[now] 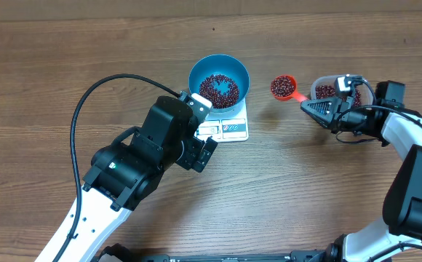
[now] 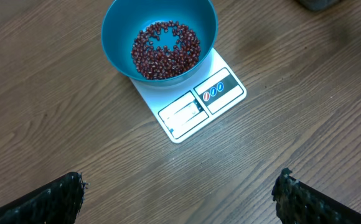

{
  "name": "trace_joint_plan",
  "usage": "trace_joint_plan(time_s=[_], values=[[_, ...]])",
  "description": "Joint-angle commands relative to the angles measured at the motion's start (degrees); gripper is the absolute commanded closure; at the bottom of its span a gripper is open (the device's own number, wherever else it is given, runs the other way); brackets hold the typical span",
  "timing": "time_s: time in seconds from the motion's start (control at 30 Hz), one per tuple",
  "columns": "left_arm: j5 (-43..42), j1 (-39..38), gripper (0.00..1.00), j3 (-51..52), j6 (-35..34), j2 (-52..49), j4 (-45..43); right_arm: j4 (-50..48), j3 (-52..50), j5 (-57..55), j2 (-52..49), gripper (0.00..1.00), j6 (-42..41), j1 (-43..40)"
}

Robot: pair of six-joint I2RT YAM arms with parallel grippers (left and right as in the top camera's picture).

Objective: Scoop item into bowl and weigh 150g on scale
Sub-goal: 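Carry the filled scoop left over the teal bowl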

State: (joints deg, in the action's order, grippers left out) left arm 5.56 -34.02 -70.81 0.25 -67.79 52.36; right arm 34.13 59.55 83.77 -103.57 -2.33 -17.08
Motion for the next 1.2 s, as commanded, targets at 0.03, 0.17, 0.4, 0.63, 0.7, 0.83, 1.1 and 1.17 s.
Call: trace_joint_plan(time_s=[0.03,0.17,0.4,0.63,0.7,0.83,1.1,1.17], values=[[-0.7,0.3,0.01,0.2,0.9,-0.4,-0.1,-0.4,-0.3,2.5,-0.2,0.96,0.4,1.7],[-0.7,0.2,0.01,0.2,0.9,-0.4,-0.1,-0.4,-0.3,2.5,-0.2,0.96,0.4,2.9],[-0.7,0.3,0.00,0.2,0.9,-0.4,-0.1,-0.8,-0.3,2.5,-0.2,0.96,0.3,5.0],[-0.7,0.2,0.00,0.2,0.9,-0.4,-0.1,-3.8,-0.3,2.4,-0.2,0.96,-2.2,7.7],[-0.7,0.3,0.01,0.2,0.9,-0.4,-0.1,-6.6,-0.3,2.4,-0.2,0.96,-5.1,8.4],[-0.7,0.2,0.00,0.2,0.9,-0.4,-0.1,-10.8,-0.3,2.2,-0.2,0.96,-9.2,9.6],[-0.7,0.3,0.00,0.2,0.9,-0.4,-0.1,-17.7,-0.3,-0.4,-0.2,0.96,-16.6,11.8],[-0.7,0.3,0.00,0.2,0.9,-0.4,-0.1,-19.2,-0.3,-0.5,-0.2,0.96,-17.8,12.1]])
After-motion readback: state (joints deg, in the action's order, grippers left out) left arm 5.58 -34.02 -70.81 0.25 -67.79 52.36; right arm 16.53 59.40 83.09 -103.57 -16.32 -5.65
